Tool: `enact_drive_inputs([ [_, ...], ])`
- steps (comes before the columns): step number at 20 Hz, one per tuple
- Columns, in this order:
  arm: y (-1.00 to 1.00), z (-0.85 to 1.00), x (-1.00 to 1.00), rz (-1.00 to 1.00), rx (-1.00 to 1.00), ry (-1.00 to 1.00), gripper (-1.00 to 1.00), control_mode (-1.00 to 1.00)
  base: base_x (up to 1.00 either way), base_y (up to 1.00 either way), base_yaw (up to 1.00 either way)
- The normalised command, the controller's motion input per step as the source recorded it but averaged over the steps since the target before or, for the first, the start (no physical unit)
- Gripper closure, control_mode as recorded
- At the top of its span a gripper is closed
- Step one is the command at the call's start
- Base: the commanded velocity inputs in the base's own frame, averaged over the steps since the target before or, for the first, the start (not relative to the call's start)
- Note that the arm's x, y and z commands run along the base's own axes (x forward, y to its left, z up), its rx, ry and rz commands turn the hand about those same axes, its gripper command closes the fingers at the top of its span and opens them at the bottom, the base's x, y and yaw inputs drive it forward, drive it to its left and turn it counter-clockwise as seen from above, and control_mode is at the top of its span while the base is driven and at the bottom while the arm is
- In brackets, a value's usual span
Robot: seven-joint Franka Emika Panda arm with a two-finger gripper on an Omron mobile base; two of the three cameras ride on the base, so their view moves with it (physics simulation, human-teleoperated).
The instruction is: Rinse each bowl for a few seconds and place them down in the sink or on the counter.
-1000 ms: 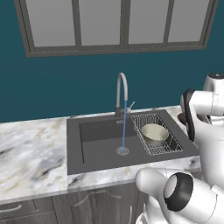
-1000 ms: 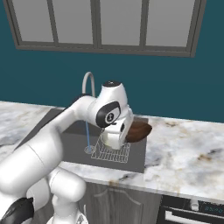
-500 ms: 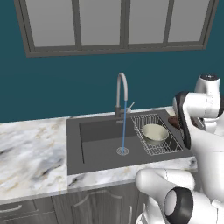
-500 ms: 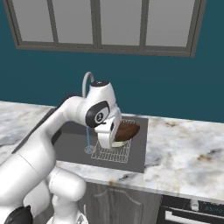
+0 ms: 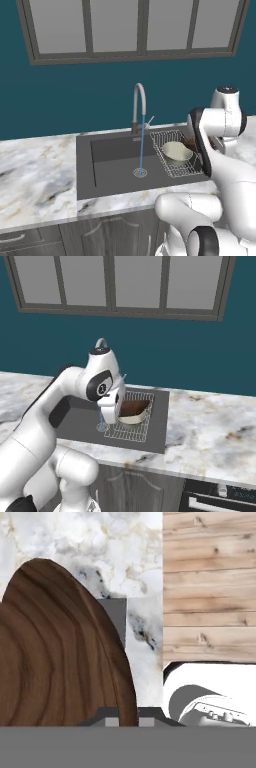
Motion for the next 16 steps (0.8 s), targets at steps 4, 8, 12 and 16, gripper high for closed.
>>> enact_drive_inputs([
  [4, 0.35, 0.02, 0.01, 0.09, 0.0, -0.04, 1.0, -1.0, 0.0, 0.0, 0.0],
  [8, 0.32, 0.08, 0.0, 0.09, 0.0, -0.11, 1.0, -1.0, 0.0, 0.0, 0.0],
  [12, 0.28, 0.08, 0.0, 0.1, 0.0, -0.14, 1.0, -1.0, 0.0, 0.0, 0.0],
  [16, 0.27, 0.03, 0.0, 0.11, 0.01, -0.15, 1.0, -1.0, 0.0, 0.0, 0.0],
])
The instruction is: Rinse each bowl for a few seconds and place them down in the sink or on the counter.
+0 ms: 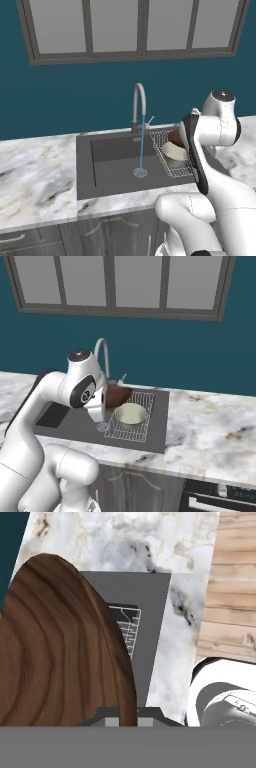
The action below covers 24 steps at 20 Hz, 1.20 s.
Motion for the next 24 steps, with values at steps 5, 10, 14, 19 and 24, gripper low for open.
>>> enact_drive_inputs([
  [5, 0.31, 0.0, 0.07, 0.11, 0.02, -0.08, 1.0, -1.0, 0.0, 0.0, 0.0],
  [10, 0.29, 0.0, 0.1, 0.1, 0.03, -0.05, 1.0, -1.0, 0.0, 0.0, 0.0],
  [14, 0.23, 0.0, 0.17, 0.11, 0.05, -0.02, 1.0, -1.0, 0.0, 0.0, 0.0],
  [19, 0.14, -0.02, 0.29, 0.1, 0.05, 0.0, 1.0, -1.0, 0.0, 0.0, 0.0],
  [24, 0.02, -0.17, 0.39, 0.07, 0.05, 0.02, 1.0, -1.0, 0.0, 0.0, 0.0],
])
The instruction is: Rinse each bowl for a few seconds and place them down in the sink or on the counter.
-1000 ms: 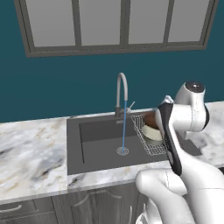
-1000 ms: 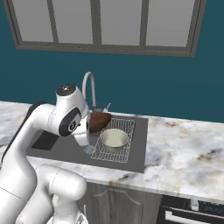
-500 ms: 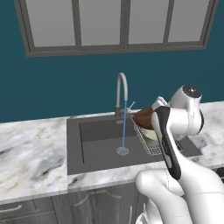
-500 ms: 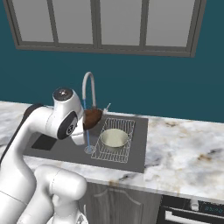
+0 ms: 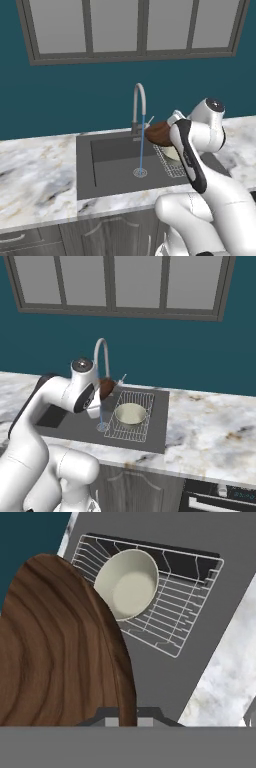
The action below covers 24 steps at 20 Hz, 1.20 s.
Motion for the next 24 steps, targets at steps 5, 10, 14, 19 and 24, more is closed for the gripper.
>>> enact_drive_inputs([
  [5, 0.0, -0.23, 0.38, 0.04, 0.01, 0.0, 1.0, -1.0, 0.0, 0.0, 0.0],
  [10, 0.04, -0.12, 0.38, 0.04, 0.0, 0.0, 1.0, -1.0, 0.0, 0.0, 0.0],
  [14, 0.02, -0.05, 0.31, 0.04, 0.0, -0.02, 1.0, -1.0, 0.0, 0.0, 0.0],
  [19, 0.0, -0.07, 0.28, 0.03, 0.0, -0.03, 1.0, -1.0, 0.0, 0.0, 0.0],
  [24, 0.0, -0.11, 0.32, 0.03, 0.01, -0.02, 1.0, -1.0, 0.0, 0.0, 0.0],
])
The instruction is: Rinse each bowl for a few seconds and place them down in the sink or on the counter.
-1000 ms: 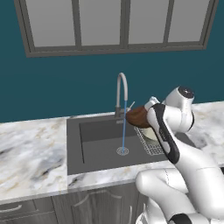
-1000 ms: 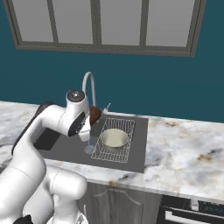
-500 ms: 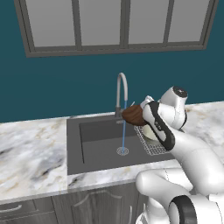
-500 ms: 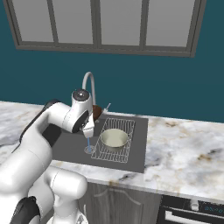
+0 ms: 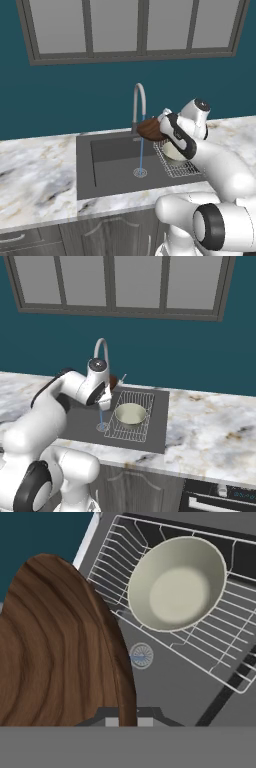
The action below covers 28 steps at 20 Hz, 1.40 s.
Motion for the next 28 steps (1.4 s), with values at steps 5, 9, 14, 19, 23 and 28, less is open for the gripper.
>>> enact_drive_inputs([
  [5, 0.02, -0.12, 0.33, 0.03, 0.02, -0.02, 1.0, -1.0, 0.0, 0.0, 0.0],
  [9, 0.0, -0.12, 0.32, 0.03, 0.02, -0.02, 1.0, -1.0, 0.0, 0.0, 0.0],
  [14, -0.11, -0.05, 0.14, 0.02, 0.02, -0.03, 1.0, -1.0, 0.0, 0.0, 0.0],
  [19, -0.35, 0.08, -0.15, 0.0, 0.02, -0.05, 1.0, -1.0, 0.0, 0.0, 0.0],
  [23, -0.37, 0.13, -0.09, -0.01, 0.0, -0.02, 1.0, -1.0, 0.0, 0.0, 0.0],
  [28, -0.41, 0.19, -0.03, -0.06, 0.0, 0.0, 1.0, -1.0, 0.0, 0.0, 0.0],
])
